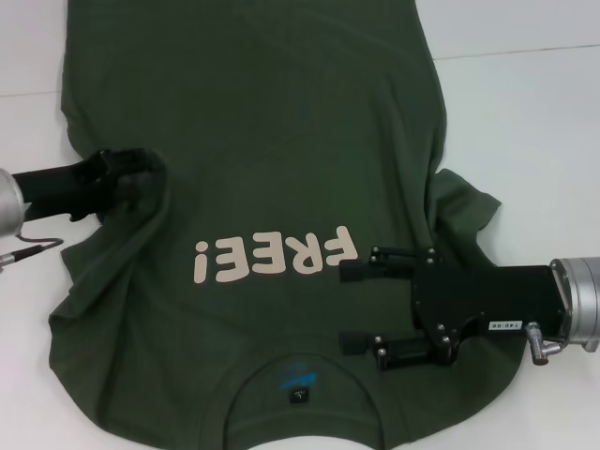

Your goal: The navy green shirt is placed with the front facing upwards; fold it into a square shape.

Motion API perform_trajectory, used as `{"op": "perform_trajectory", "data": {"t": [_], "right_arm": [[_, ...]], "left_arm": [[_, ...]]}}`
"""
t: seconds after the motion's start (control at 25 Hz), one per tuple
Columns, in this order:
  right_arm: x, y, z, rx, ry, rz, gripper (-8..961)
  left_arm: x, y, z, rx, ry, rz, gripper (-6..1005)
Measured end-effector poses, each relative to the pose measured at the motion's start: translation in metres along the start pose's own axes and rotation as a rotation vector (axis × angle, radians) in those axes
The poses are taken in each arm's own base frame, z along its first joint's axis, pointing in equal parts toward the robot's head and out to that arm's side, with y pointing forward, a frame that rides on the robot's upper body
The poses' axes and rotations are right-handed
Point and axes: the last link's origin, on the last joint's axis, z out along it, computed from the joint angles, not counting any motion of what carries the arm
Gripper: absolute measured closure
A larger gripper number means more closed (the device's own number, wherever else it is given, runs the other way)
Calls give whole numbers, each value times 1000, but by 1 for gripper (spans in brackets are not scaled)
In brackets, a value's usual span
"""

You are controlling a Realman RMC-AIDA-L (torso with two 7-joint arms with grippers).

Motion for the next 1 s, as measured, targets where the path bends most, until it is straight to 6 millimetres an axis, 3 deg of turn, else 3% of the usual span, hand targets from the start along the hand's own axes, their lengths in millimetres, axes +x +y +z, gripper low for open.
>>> {"op": "perform_trajectory", "data": {"t": [0.04,0.48,0.68,1.0], "right_arm": [[0,0,0,1,0,0,97],[0,-4,-2,16,11,-8,96],[-1,-7,-3,33,20,-5,97],[-2,-15,-5,72,28,-7,97]], "left_arm": [[0,1,-3,-5,-7,10,419],[16,-22,-90,24,3,105,186],[10,-33,-104,99,-44,118,111],[-4,-36,-105,169,-188,102,112]]}}
